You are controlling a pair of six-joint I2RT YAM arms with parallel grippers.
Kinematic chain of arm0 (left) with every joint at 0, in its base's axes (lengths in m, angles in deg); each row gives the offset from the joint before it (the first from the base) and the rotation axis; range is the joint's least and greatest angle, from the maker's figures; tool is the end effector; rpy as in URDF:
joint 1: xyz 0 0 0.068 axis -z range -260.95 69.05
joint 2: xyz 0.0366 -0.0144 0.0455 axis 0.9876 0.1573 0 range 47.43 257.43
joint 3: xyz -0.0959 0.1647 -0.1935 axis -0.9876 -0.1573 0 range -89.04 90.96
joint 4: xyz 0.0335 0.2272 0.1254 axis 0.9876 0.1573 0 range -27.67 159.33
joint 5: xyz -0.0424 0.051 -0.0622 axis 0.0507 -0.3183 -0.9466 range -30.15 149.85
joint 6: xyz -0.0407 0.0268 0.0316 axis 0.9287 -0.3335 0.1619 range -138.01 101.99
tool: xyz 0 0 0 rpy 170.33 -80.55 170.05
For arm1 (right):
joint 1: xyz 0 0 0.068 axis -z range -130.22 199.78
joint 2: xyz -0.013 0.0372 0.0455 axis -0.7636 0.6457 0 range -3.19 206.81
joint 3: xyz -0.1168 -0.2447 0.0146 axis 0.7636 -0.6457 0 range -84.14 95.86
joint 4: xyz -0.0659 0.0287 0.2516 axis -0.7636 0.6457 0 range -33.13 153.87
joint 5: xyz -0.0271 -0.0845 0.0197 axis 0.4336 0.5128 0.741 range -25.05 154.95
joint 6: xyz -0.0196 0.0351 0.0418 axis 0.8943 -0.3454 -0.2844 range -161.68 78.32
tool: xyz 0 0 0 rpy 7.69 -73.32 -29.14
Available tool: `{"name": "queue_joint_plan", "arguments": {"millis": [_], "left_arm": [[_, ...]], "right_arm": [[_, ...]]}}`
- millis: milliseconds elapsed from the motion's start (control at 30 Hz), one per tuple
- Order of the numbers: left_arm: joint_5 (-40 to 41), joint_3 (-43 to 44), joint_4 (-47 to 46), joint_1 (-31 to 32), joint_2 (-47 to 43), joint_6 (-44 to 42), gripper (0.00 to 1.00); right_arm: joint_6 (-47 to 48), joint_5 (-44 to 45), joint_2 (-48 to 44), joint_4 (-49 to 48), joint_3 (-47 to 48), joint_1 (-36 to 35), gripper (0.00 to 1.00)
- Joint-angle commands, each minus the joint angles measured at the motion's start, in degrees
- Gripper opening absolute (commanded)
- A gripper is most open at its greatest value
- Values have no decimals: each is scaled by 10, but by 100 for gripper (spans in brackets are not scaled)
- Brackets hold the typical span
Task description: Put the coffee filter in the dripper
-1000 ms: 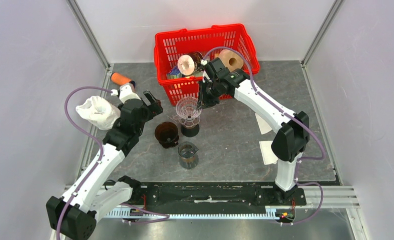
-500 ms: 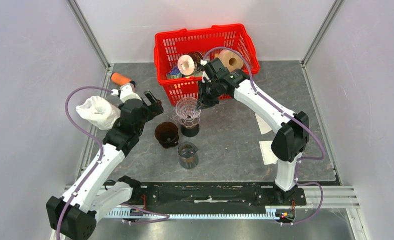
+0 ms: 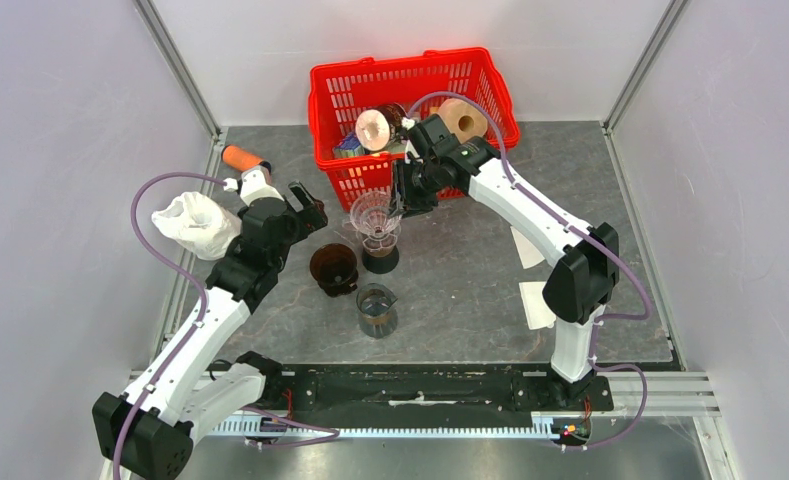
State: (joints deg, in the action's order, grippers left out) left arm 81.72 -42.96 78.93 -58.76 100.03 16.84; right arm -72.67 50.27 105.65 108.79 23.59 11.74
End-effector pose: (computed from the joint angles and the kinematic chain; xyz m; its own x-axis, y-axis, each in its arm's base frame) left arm 0.2044 -0.0666 0.3097 -0.3174 -0.4433 -0.8383 -0.1803 0.8961 -0.4055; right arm 0.3241 0.2671 0.3261 -0.9082 -0.0783 -0.4112 -0.2899 0.8262 0.4831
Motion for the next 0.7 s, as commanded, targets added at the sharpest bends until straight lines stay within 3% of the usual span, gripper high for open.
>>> {"name": "queue_joint_plan", "arguments": {"millis": [0,133,267,300,533,667], "left_arm": [[-6,4,-12,-3,-1,6,97],[-5,5,-10,-3,-2,6,97],[-7,5,-11,-3,-2,6,97],[-6,6,-10,-3,-3,6,97],[1,8,-1,-3,-9,1,97],[3,2,-7,-3,-16,3,97]], "right_arm": [[3,-16,-3,-18,33,-3,44],[7,-11,-6,-17,39,-4,58],[10,29,-25,-20,33,-4,93],[9,39,-33,-24,29,-4,97],[-22,111,-119,-76,-50,21,97],[-66,178,-210,-105,-147,62,97]]}}
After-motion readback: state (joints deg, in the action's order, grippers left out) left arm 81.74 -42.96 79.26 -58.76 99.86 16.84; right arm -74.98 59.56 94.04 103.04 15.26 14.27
